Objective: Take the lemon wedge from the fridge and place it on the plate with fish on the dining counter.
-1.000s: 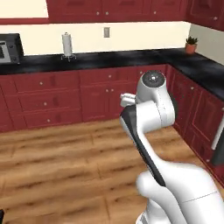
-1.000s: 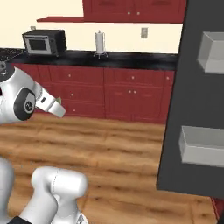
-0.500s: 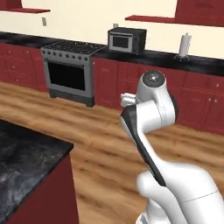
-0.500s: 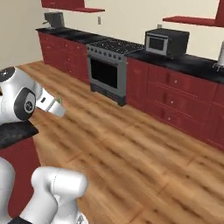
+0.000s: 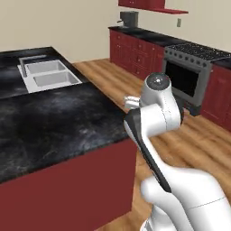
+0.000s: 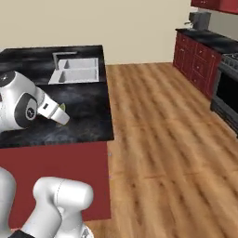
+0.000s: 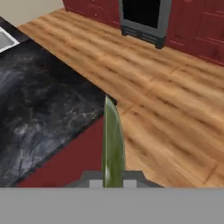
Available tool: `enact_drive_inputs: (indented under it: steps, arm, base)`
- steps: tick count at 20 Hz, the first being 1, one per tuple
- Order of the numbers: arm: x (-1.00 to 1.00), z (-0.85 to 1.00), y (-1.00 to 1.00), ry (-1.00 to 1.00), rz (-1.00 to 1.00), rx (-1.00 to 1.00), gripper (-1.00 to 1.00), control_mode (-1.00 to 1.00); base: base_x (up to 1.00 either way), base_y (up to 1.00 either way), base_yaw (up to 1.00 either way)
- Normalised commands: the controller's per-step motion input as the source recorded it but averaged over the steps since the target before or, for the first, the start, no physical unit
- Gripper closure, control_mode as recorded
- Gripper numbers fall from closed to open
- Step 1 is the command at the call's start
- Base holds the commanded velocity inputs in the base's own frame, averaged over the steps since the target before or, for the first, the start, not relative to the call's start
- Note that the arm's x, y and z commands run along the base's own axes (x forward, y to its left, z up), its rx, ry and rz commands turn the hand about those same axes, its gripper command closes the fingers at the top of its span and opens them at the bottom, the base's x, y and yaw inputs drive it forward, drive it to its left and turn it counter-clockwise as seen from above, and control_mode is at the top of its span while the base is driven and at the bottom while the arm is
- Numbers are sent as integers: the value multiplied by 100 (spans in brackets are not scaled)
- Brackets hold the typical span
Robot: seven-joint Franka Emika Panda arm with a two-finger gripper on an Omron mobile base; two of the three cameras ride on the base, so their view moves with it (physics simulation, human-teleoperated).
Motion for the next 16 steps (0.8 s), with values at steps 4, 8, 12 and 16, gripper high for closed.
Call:
enact_drive_inputs:
  steps: [4, 8, 12, 16]
  arm:
    - [0, 0, 0, 0, 0, 0, 100, 100]
    - [0, 0, 0, 0, 0, 0, 100, 100]
    - [0, 0, 0, 0, 0, 0, 100, 100]
    - [0, 0, 0, 0, 0, 0, 100, 100]
  base:
    - [11, 48, 71]
    - [66, 100, 8]
    - [58, 100, 8]
    - [2, 100, 12]
